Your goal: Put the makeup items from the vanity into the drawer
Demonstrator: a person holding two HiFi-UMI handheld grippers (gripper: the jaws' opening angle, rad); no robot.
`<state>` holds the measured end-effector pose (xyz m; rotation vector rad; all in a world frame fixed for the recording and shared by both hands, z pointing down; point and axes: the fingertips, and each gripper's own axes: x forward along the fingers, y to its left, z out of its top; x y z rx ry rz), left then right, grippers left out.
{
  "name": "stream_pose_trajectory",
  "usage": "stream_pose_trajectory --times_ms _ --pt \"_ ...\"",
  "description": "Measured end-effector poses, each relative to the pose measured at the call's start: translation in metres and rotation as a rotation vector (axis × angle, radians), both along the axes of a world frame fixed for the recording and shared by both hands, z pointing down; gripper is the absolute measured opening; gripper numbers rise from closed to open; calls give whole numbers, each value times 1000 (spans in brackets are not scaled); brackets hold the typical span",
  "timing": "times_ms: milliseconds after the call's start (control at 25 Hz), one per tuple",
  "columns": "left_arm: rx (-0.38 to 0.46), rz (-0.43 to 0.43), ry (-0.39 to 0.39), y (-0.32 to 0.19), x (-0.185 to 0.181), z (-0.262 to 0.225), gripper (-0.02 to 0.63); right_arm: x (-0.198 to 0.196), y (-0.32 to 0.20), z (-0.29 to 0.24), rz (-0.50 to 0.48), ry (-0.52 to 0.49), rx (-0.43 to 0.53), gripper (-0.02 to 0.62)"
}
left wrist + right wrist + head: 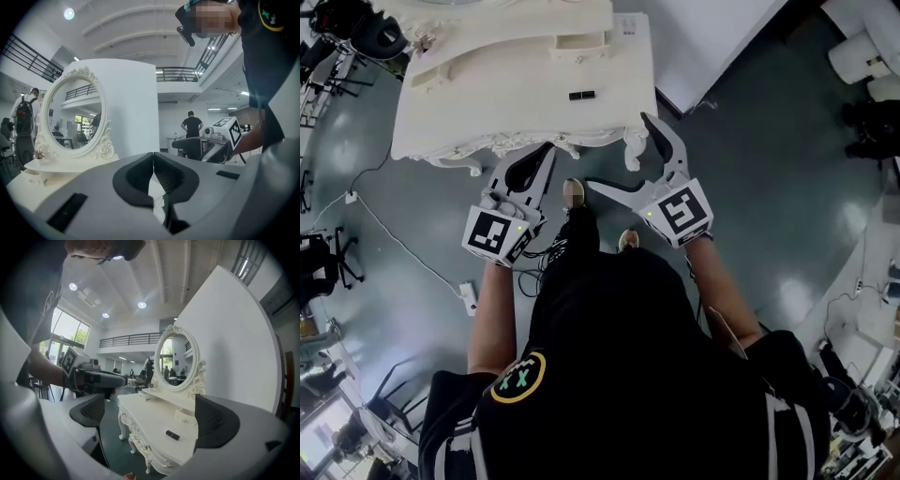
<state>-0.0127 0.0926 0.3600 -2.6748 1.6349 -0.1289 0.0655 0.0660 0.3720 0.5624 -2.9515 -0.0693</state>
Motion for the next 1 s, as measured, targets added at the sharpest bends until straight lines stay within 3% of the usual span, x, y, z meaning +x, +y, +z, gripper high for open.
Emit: stream_pose_trajectory --times_ms 320,560,680,1000 --pt "18 55 -31 -78 -48 13 23 -45 -71 13 50 6 4 600" --pt "-8 103 45 -143 -85 8 23 -85 -128 23 102 49 -11 600" --pt "-2 140 17 -161 -104 23 23 -105 -144 20 107 53 -6 600" --pt "-27 158 29 -203 -118 31 23 -125 -178 29 96 88 -11 600"
